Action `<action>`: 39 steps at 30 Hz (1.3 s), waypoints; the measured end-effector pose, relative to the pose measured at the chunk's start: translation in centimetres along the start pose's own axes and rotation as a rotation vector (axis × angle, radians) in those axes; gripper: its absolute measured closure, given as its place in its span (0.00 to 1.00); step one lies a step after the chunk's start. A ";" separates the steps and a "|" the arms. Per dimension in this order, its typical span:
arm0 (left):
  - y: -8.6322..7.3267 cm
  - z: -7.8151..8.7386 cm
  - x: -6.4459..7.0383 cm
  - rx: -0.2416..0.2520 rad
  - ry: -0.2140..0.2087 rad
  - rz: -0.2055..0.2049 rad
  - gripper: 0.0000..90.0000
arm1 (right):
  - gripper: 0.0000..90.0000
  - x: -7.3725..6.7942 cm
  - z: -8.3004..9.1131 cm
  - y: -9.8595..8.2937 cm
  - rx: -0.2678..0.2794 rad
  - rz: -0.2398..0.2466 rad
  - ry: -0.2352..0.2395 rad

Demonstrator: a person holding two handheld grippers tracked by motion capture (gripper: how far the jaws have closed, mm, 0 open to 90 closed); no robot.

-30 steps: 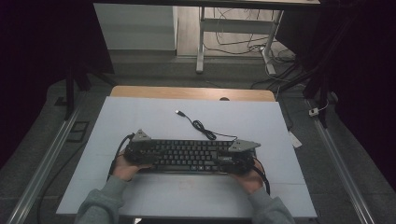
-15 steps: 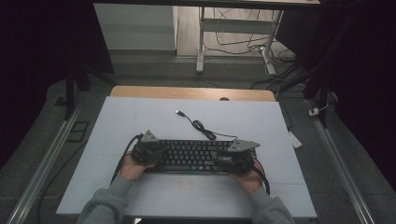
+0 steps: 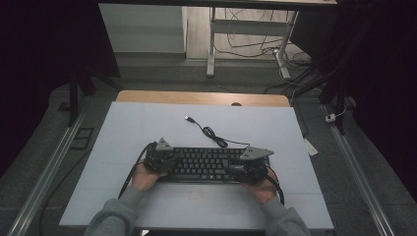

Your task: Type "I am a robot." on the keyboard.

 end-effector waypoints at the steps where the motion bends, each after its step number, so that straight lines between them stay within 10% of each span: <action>1: 0.0 0.0 0.0 -0.004 0.002 -0.001 0.98 | 0.58 0.0 0.0 0.0 0.000 0.000 -0.001; 25: 0.2 0.0 -0.1 0.019 0.011 0.006 0.98 | 0.58 0.1 0.1 0.1 0.001 0.004 -0.007; 39: -0.2 2.5 -0.1 0.043 -0.004 0.042 0.50 | 0.57 0.4 0.1 0.0 0.005 -0.001 -0.009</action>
Point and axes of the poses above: each handheld gripper's, and its own axes: z roughly backward along the jaws, y roughly out of its top, x roughly to its right, the point moved 8 cm from there along -z, roughly forward along the jaws, and after that the axes turned 1 degree about -y, right-handed, at the moved point
